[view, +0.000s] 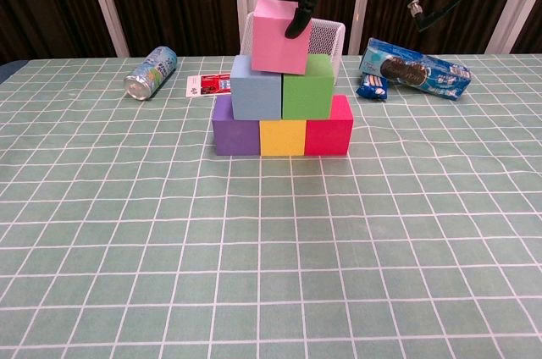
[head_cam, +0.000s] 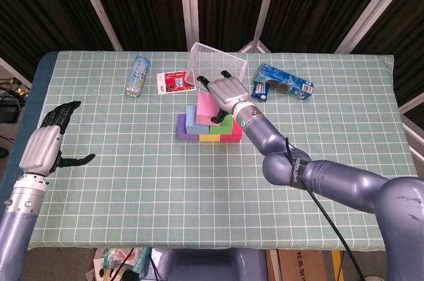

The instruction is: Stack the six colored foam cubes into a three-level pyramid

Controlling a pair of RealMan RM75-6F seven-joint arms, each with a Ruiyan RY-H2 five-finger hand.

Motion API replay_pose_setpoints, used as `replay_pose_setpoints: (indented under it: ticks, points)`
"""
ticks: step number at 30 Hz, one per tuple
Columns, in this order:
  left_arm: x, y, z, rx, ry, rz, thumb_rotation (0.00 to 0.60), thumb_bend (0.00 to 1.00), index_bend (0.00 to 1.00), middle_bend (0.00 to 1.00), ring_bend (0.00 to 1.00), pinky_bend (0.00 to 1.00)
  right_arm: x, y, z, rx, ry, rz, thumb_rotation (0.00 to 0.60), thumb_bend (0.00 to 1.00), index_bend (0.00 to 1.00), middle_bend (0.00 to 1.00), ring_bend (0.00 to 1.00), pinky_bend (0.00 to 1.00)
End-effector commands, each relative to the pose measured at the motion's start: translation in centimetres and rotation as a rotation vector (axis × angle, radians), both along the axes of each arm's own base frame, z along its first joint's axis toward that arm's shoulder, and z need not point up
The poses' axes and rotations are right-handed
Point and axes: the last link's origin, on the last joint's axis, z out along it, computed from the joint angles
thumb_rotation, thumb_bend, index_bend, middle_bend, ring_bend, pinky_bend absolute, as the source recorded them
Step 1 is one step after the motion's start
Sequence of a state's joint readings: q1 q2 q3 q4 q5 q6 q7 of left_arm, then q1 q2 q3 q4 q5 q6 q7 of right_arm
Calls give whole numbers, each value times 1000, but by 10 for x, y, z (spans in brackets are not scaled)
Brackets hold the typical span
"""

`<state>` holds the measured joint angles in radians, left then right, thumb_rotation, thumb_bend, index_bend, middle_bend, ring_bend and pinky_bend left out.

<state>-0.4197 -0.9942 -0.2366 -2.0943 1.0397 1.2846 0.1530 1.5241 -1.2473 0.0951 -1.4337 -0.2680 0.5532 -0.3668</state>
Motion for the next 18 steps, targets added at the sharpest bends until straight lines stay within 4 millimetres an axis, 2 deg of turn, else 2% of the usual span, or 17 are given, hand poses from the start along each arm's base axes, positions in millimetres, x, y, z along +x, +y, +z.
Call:
replay_pose_setpoints:
  ticks: [1,18]
  points:
    - [-1,0,-1,-2,1,2,600,109,0,42,15,52,-1,0,-1,1,2,0,600,250,0,442,320,0]
    - [-1,1,-2,-5,5,6,600,109,0,42,15,52,1,0,3,2,29,34,600,250,0,442,320,0]
